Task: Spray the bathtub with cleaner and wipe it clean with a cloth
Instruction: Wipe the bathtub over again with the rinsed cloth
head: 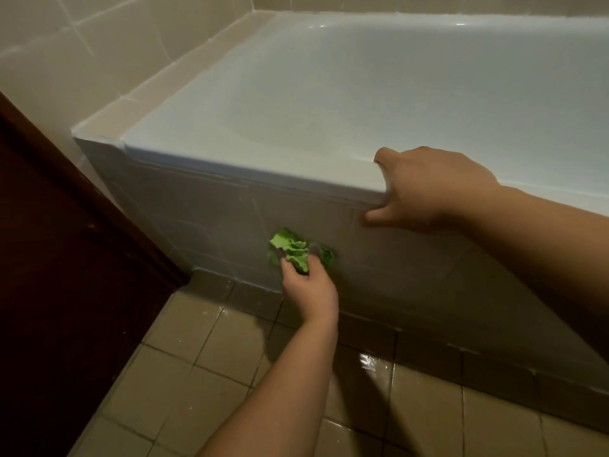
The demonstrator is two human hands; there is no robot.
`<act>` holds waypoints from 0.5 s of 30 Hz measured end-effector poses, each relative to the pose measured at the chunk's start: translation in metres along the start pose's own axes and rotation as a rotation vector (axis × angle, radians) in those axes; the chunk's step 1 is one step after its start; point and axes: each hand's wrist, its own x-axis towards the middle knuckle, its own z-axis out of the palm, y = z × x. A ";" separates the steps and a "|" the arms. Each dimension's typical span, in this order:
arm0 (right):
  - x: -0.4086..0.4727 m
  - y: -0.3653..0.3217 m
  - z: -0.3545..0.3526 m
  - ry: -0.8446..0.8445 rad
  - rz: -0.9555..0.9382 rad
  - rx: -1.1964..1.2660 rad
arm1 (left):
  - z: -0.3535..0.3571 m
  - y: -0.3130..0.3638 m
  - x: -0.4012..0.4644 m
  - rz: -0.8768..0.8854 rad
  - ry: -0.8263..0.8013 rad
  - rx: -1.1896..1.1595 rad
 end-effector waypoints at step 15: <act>0.007 -0.001 0.002 0.006 0.013 0.010 | 0.008 -0.051 0.006 -0.294 0.019 -0.124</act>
